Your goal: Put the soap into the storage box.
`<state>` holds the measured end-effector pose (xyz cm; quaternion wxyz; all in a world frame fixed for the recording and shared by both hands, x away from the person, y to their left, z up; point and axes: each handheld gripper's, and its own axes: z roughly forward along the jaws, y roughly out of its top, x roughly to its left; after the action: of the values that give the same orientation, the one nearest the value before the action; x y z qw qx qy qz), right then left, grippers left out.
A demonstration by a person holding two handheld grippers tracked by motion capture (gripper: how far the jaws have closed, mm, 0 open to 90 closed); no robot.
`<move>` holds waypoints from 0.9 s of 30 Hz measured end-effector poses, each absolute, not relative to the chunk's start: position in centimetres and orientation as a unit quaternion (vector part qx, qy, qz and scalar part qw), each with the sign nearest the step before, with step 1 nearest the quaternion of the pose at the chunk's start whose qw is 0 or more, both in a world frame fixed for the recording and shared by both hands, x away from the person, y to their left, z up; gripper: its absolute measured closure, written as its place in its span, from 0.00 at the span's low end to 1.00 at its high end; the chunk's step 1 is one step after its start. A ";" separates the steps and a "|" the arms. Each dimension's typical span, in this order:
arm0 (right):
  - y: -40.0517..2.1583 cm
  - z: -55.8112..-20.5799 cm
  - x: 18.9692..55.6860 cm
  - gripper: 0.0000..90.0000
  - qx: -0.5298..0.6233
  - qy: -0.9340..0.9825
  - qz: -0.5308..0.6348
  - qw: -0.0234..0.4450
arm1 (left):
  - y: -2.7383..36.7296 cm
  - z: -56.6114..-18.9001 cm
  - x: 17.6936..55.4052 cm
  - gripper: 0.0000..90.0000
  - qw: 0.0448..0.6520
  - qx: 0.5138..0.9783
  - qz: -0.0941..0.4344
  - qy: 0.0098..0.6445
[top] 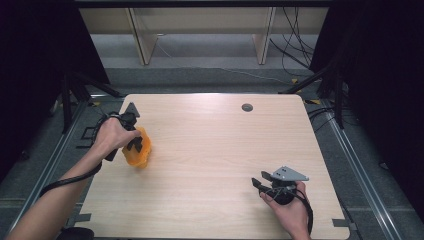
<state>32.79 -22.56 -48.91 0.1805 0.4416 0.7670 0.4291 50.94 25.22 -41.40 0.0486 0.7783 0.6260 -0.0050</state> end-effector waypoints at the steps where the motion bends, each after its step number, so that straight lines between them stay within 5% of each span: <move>1: -22.6 -48.9 32.8 0.59 0.442 0.767 0.429 0.180 | 25.3 -41.6 51.0 0.67 0.046 0.781 -0.003 0.622; 13: -22.6 -48.9 32.8 0.59 0.439 0.770 0.425 0.180 | 25.1 -41.8 50.7 0.65 0.062 0.795 0.022 0.603; 27: -22.6 -49.2 33.0 0.58 0.433 0.774 0.426 0.180 | 25.3 -40.8 49.6 0.46 0.106 0.799 0.072 0.587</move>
<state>33.04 -22.62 -49.15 0.1802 0.4330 0.7737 0.4259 49.55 25.35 -40.79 0.1057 0.7991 0.5874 0.0722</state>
